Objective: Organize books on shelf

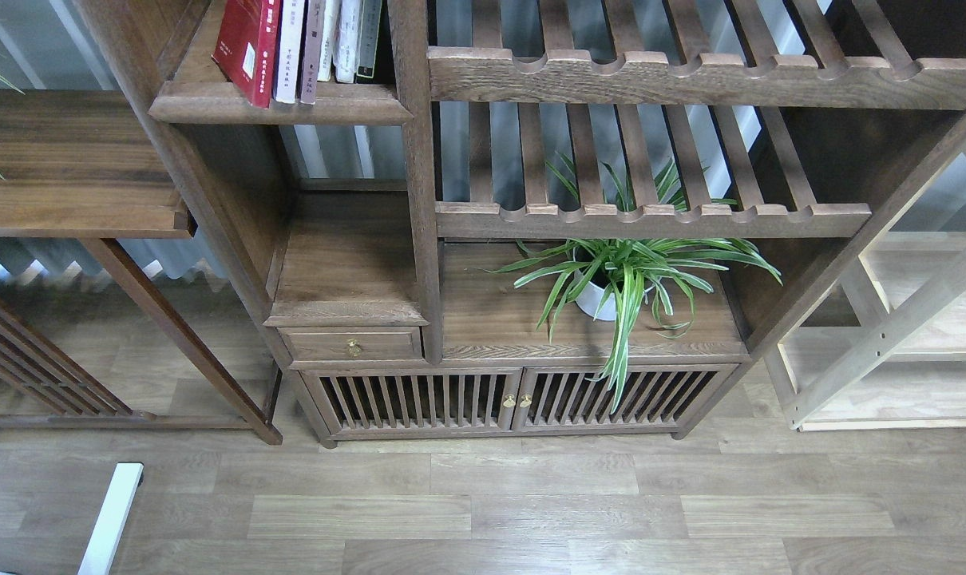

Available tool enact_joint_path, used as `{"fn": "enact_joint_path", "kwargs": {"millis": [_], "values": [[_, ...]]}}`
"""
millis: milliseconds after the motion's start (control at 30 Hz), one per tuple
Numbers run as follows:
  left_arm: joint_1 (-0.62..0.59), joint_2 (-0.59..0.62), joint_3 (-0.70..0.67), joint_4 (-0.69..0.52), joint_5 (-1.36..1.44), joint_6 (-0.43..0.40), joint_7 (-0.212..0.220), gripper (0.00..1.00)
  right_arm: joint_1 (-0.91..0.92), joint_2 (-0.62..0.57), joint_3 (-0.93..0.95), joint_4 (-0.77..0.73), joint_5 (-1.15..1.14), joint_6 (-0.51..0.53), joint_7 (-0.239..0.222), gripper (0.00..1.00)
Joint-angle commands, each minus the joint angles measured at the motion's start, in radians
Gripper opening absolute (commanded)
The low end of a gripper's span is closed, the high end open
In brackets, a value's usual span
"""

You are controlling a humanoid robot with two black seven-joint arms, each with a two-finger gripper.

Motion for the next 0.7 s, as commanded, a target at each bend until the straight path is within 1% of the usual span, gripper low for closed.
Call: {"fn": "enact_joint_path", "kwargs": {"millis": [0,33,100,667], "values": [[0.001,0.000,0.004,0.001,0.432,0.001,0.000,0.99,0.000,0.000,0.000,-0.120,0.000,0.000,0.000,1.00],[0.001,0.000,0.004,-0.001,0.530,0.000,0.000,0.99,0.000,0.000,0.000,-0.120,0.000,0.000,0.000,1.00],[0.001,0.000,0.004,0.001,0.631,0.000,0.000,0.99,0.000,0.000,0.000,-0.120,0.000,0.000,0.000,1.00],[0.001,0.000,0.005,0.001,0.640,0.000,0.000,0.99,0.000,0.000,0.000,-0.120,0.000,0.000,0.000,1.00]]}}
